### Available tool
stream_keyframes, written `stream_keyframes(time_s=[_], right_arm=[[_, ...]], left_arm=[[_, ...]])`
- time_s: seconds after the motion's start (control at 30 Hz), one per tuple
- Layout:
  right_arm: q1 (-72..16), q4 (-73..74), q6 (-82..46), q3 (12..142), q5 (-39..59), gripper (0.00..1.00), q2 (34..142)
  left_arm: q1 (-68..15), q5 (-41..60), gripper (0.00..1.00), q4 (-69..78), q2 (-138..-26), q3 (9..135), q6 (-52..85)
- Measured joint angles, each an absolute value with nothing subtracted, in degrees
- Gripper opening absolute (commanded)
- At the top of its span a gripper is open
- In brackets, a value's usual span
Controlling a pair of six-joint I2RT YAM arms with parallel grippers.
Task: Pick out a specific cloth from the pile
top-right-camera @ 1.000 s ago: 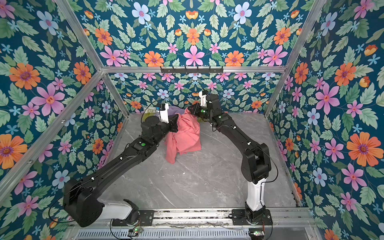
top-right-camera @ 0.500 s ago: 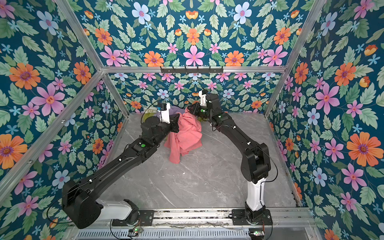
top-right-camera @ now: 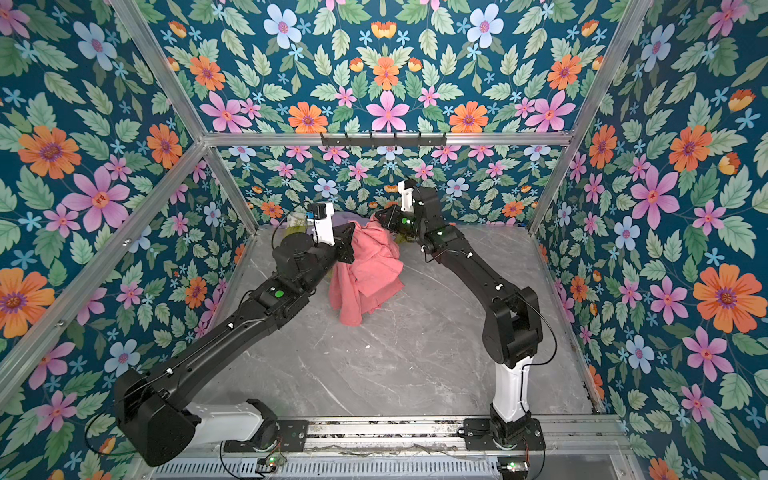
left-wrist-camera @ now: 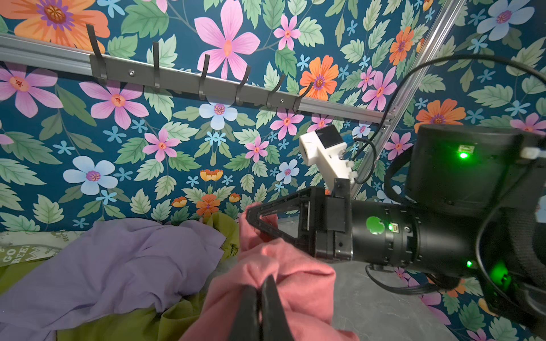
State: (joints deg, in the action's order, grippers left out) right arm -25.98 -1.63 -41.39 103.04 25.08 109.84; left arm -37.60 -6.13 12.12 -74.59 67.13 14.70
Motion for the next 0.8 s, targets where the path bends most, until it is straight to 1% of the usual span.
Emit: stream_keyframes(time_s=[0.8], right_arm=[[-26.0,-1.5,-41.2,98.3,24.7,0.0,104.0]], left_arm=[[-37.8,-6.1,0.01,9.5,-70.9,67.7,14.7]])
